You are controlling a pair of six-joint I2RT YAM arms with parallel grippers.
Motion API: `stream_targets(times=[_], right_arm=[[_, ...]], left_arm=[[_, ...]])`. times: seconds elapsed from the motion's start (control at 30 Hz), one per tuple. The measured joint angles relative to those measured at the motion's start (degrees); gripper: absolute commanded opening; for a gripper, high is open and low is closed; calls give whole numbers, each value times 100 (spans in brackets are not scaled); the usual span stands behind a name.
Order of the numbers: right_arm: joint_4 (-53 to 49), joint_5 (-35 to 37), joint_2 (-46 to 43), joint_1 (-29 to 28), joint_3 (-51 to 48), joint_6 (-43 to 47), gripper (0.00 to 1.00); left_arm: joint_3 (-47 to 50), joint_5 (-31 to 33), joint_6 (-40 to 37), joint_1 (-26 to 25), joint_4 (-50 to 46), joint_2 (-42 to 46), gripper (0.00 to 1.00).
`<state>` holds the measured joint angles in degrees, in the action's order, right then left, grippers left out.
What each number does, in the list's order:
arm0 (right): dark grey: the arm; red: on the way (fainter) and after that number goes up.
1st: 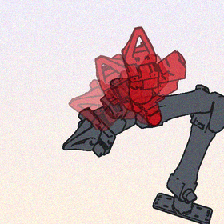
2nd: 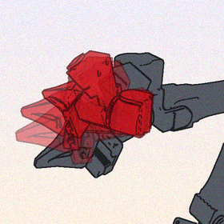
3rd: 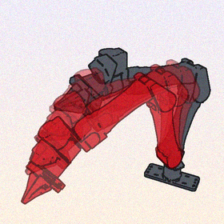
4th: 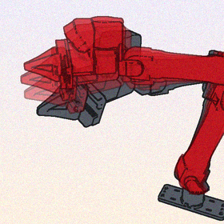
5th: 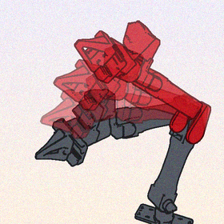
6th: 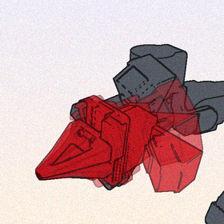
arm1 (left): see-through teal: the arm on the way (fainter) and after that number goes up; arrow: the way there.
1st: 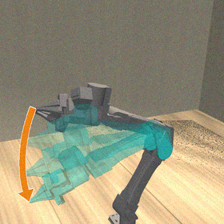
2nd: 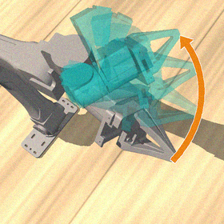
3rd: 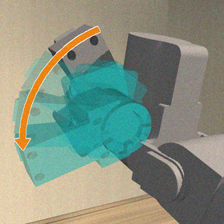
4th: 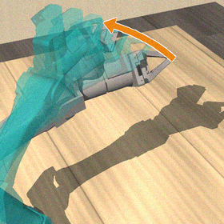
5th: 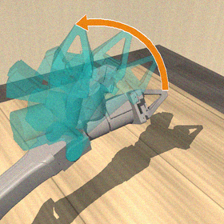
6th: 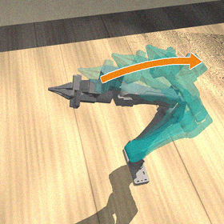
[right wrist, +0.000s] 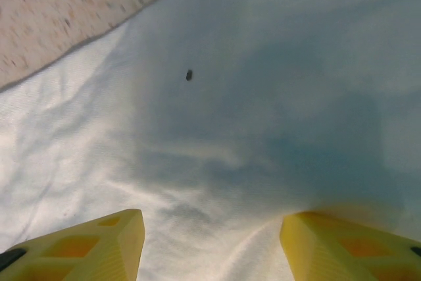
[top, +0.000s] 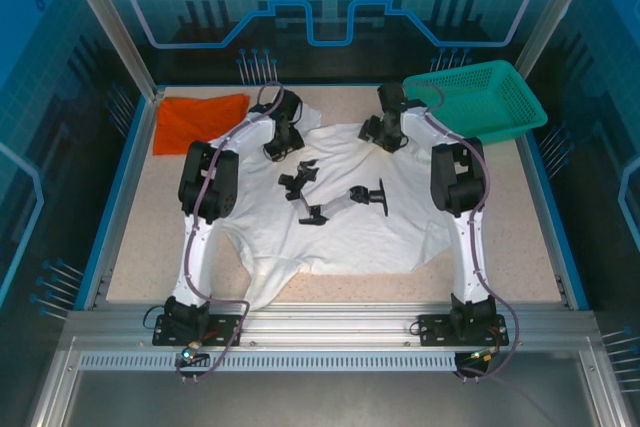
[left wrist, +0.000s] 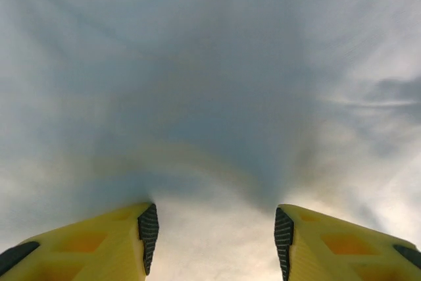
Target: Fold and stack the t-shirts
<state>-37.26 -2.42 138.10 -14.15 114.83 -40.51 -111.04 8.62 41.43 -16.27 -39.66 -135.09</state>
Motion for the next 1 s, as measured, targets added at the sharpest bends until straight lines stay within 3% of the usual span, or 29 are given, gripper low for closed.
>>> stream_targets(times=[0.33, 0.5, 0.67, 0.77, 0.87, 1.0], right_arm=[[-968, -61, 1709, -63, 3108, -385, 65], [-944, -177, 1814, -61, 3340, -474, 75], [-966, -238, 1799, -70, 3473, -334, 80], [-1134, -229, 1484, -74, 3331, -162, 81], [-1202, -57, 348, -107, 2282, 52, 81], [-632, 293, -2651, -184, -798, 210, 78]], left_arm=[[-2736, 313, -490, 708, -933, -1552, 56], [-3744, 313, -774, 874, -1180, -2033, 65], [-3967, 245, -979, 999, -1283, -1976, 83], [-3700, 203, -1054, 1023, -1364, -1532, 87], [-2535, 201, -1045, 925, -1329, -271, 87], [238, 181, -870, 518, -568, 2529, 87]])
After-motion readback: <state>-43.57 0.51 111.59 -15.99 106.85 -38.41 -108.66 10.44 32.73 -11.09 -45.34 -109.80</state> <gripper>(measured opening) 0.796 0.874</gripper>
